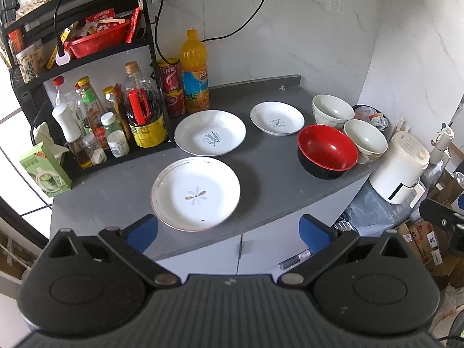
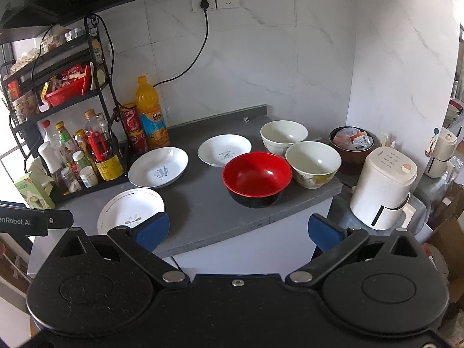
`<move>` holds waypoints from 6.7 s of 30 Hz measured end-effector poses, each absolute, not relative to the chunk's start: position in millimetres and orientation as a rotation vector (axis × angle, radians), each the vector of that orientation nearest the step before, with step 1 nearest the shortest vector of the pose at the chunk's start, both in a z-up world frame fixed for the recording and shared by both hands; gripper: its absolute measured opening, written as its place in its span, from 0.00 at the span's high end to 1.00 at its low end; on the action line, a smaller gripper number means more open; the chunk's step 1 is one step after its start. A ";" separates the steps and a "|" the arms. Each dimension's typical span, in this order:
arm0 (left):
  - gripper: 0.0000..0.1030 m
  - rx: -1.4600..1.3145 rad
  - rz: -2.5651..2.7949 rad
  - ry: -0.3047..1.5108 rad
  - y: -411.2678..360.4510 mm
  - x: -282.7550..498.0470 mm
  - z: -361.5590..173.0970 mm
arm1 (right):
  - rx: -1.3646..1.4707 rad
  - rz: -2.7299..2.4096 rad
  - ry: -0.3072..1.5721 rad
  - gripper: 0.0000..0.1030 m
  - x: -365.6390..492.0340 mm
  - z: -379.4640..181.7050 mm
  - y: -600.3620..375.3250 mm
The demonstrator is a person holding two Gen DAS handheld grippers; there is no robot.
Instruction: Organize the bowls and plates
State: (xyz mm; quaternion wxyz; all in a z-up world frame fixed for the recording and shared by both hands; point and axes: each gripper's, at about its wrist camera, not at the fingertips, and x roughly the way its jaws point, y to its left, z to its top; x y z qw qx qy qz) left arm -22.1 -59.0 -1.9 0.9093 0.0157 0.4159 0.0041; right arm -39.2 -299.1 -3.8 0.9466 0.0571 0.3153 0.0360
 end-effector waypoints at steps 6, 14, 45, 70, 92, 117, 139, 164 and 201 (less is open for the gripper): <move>0.00 0.005 0.023 0.867 -82.9 -29.6 -4.3 | 0.130 0.086 0.641 0.00 -43.2 -8.9 -323.0; 0.00 -0.001 0.052 0.879 -107.9 -31.9 -9.8 | 0.146 0.087 0.635 0.00 -38.9 -19.6 -349.5; 0.03 -0.006 -0.041 0.897 -149.3 164.8 -58.0 | 0.265 -0.108 0.690 0.07 95.4 -75.4 -388.1; 0.09 0.088 -0.268 0.944 -227.1 293.1 -95.0 | 0.453 -0.264 0.764 0.37 179.9 -117.0 -433.4; 0.38 0.081 -0.303 1.066 -311.3 375.3 -144.2 | 0.507 -0.239 0.858 0.43 259.6 -153.8 -483.8; 0.77 0.075 -0.340 1.274 -359.6 429.5 -218.6 | 0.664 -0.185 1.040 0.80 296.2 -220.4 -507.8; 0.95 0.058 -0.384 1.192 -351.5 417.2 -164.4 | 0.608 -0.148 0.927 0.82 287.5 -174.2 -498.7; 0.94 -0.009 -0.293 1.146 -266.2 376.2 -114.4 | 0.533 -0.017 0.876 0.82 274.6 -126.3 -437.1; 0.92 -0.040 -0.175 1.283 -214.7 349.1 -169.8 | 0.373 0.081 1.062 0.82 272.7 -164.3 -382.9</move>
